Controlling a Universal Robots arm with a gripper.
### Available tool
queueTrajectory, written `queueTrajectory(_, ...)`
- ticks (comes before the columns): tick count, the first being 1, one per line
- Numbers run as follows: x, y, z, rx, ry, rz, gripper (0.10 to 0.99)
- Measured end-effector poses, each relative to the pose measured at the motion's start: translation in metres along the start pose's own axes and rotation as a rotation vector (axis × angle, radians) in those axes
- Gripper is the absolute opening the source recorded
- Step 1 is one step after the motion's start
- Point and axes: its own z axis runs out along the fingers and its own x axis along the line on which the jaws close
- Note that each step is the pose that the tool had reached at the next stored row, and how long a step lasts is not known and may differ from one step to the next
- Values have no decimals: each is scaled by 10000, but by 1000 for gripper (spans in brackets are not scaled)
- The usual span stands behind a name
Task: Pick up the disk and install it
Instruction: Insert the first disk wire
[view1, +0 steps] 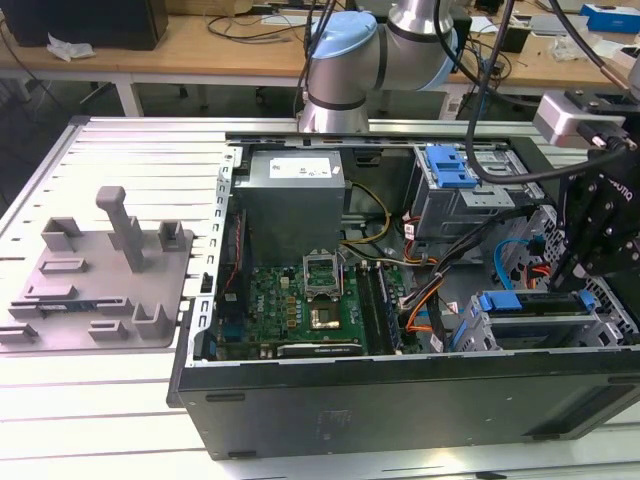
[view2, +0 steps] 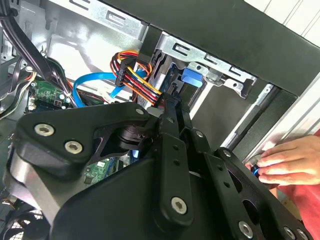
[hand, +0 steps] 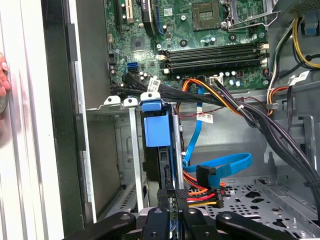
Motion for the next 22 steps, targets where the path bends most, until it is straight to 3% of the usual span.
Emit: queueTrajectory(22, -5, -10, 89, 1, 3, 0, 165)
